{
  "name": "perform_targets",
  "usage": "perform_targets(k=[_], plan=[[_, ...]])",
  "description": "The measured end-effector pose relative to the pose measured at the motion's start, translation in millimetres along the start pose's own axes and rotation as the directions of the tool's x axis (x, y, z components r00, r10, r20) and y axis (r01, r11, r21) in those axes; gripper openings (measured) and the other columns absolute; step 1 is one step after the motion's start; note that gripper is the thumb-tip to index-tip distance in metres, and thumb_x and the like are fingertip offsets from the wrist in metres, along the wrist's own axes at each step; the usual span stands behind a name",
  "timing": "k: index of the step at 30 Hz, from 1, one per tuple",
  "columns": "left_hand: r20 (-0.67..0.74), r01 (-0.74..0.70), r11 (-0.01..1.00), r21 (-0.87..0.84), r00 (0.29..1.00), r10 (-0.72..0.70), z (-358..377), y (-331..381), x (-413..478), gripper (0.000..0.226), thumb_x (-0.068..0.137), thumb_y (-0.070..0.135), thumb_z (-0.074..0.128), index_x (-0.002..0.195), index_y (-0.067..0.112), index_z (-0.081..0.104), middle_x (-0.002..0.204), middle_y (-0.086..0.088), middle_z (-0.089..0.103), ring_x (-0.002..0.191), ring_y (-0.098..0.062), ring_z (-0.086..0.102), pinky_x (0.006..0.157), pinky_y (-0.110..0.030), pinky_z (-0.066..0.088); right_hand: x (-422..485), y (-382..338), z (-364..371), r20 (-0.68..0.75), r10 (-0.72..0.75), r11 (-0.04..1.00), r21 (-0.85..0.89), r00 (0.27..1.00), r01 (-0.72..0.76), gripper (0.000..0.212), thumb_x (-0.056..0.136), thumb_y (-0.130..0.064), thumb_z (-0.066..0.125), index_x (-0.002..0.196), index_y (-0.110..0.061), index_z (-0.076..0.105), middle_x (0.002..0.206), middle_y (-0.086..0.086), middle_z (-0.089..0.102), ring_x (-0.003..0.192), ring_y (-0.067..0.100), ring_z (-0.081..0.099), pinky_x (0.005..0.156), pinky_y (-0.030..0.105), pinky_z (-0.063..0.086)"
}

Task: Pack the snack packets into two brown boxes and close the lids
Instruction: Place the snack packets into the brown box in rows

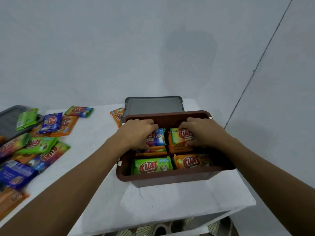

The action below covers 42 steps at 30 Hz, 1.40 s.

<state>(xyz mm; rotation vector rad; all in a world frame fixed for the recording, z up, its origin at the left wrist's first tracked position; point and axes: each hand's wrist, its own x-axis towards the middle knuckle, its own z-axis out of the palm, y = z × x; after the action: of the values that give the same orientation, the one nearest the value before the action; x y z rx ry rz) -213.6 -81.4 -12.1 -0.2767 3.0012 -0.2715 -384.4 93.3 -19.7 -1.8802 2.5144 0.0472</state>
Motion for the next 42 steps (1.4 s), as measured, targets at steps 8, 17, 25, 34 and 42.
perform_targets(k=[8,17,25,34,42], plan=[[-0.059,0.006,0.993,0.12,0.998,0.001,3.4,1.0,-1.1,0.076,0.075,0.057,0.069,0.138,0.024,0.04,0.122,0.002,0.053,0.099,-0.02,0.058,0.062,-0.031,0.037,-0.6,-2.9,1.7,-0.029,-0.003,0.998,-0.057,1.0,0.002,0.058,0.081,-0.052,0.067,0.132,-0.036,0.044,0.12,-0.007,0.057,0.101,0.015,0.06,0.08,0.03,0.051],[0.008,-0.072,0.997,0.042,0.997,0.071,-6.2,-13.1,-9.4,0.056,0.082,0.063,0.057,0.119,0.021,0.059,0.113,0.001,0.061,0.098,-0.02,0.059,0.073,-0.033,0.048,3.6,-8.6,-13.8,0.116,-0.002,0.997,-0.073,0.993,0.011,0.051,0.084,-0.054,0.062,0.129,-0.032,0.054,0.118,-0.007,0.057,0.106,0.015,0.057,0.081,0.032,0.049],[-0.421,-0.093,0.965,-0.245,0.907,-0.02,33.6,-98.5,-85.6,0.036,0.092,0.04,0.054,0.12,0.018,0.06,0.126,0.001,0.056,0.109,-0.016,0.051,0.089,-0.033,0.045,51.5,-74.5,-41.7,-0.05,-0.091,0.994,0.048,0.995,0.093,0.023,0.093,-0.042,0.057,0.112,-0.031,0.061,0.096,-0.01,0.063,0.086,0.01,0.055,0.069,0.031,0.048],[0.055,0.438,0.889,-0.135,0.899,-0.434,104.4,-235.1,-207.8,0.063,0.089,0.036,0.059,0.147,0.026,0.035,0.154,0.0,0.031,0.141,-0.023,0.028,0.112,-0.045,0.028,145.7,-208.7,-44.6,-0.044,-0.261,0.959,0.107,0.964,0.264,0.021,0.092,-0.041,0.055,0.112,-0.035,0.06,0.097,-0.016,0.059,0.098,0.01,0.055,0.076,0.031,0.047],[0.1,0.445,0.853,-0.272,0.895,-0.435,138.5,-273.6,-227.5,0.062,0.093,0.046,0.056,0.148,0.032,0.03,0.155,0.004,0.028,0.143,-0.019,0.024,0.114,-0.045,0.012,220.0,-284.6,-2.9,0.28,-0.214,0.977,0.064,0.936,0.204,0.053,0.096,-0.04,0.054,0.145,-0.024,0.039,0.139,0.005,0.05,0.129,0.024,0.042,0.104,0.039,0.039]])
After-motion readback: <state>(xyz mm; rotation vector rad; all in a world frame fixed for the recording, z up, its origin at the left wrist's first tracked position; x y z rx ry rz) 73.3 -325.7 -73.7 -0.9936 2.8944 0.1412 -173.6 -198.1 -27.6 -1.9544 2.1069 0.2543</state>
